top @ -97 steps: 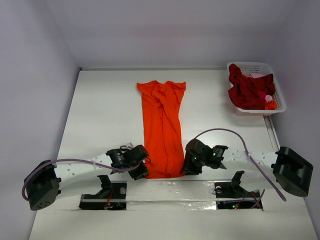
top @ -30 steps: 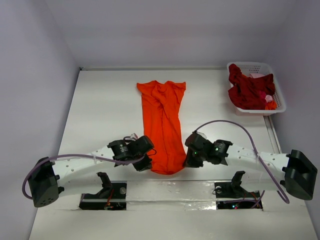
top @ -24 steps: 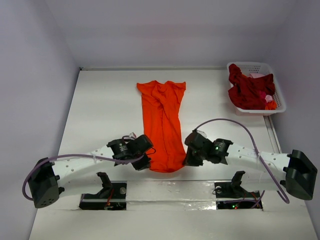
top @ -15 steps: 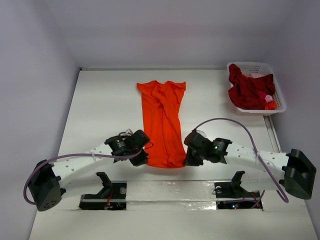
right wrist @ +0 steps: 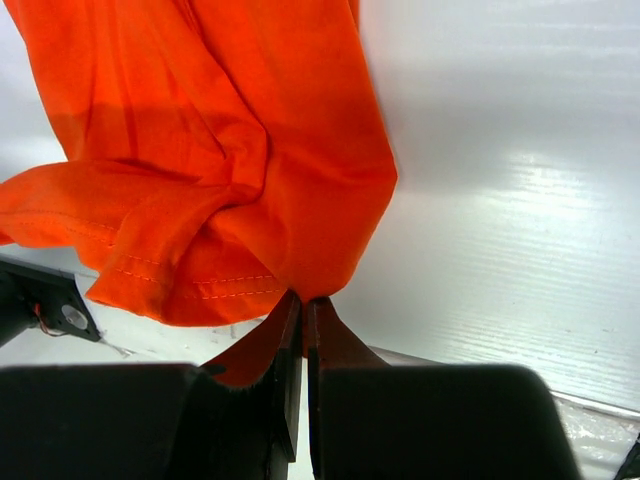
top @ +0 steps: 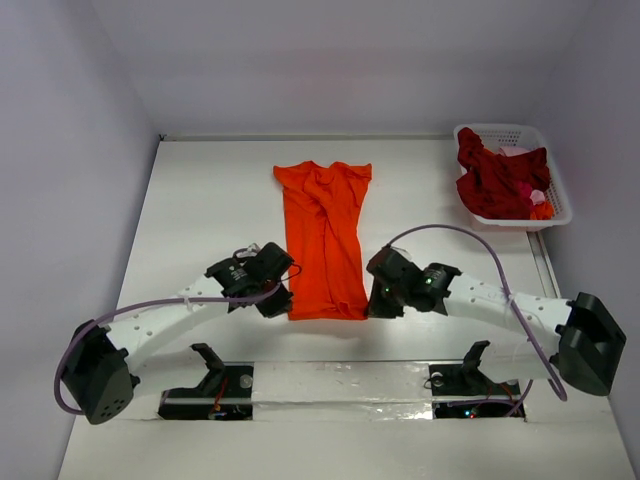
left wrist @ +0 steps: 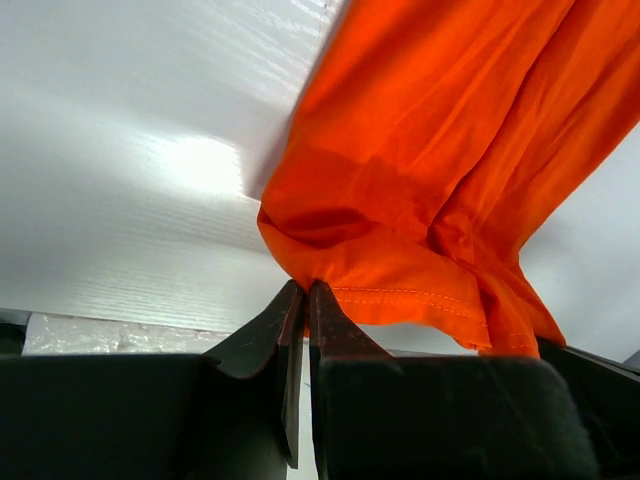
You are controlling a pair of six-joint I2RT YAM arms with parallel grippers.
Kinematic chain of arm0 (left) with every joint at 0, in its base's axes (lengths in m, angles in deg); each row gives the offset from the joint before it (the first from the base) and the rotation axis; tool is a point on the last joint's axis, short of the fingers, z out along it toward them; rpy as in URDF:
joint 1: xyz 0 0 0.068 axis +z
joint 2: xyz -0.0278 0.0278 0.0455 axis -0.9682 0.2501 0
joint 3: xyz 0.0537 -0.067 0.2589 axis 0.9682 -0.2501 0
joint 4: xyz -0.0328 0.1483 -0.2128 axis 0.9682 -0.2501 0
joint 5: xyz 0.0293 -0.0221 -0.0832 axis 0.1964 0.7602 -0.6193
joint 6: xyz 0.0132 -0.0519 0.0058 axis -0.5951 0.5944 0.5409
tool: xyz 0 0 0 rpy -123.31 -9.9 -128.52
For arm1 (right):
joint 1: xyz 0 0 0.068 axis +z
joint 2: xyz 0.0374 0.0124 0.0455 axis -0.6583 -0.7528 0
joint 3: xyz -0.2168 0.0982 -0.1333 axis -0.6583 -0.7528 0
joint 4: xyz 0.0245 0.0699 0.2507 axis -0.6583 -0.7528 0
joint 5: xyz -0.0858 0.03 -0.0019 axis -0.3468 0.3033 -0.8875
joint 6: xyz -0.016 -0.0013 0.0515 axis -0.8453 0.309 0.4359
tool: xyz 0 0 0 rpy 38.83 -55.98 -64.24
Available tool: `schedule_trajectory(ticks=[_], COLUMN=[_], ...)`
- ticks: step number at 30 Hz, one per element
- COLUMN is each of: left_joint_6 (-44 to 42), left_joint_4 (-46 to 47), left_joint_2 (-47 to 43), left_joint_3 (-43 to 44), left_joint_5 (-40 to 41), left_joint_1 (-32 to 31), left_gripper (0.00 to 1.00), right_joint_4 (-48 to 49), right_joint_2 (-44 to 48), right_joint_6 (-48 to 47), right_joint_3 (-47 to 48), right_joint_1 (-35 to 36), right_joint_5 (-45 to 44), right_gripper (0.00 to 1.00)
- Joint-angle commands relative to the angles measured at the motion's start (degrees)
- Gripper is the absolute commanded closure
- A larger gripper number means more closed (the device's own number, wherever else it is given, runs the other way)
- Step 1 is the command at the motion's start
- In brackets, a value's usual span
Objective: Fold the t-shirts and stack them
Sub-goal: Fold the folded rectangular tshirt in 1/3 of the way
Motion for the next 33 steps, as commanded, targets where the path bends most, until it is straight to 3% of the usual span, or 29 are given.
schedule_trajectory(ticks=[1,33], left_joint_6=[-2.8,-14.8], left_joint_4=[-1.3,2.0], left_joint_2=[0.9,12.3], left_joint_3=[2.5,12.1], left_joint_5=[0.9,-0.9], left_joint_1=[1.5,11.3], left_gripper=[1.00,1.00], right_joint_4=[-0.6,0.3], right_joint_2=[-1.5,-11.7], right_joint_6=[-2.6,-12.1], right_joint_3=[3.3,13.6], right_joint_1=[-0.7,-10.7], right_joint_5=[-0.3,3.6], right_gripper=[1.00,1.00])
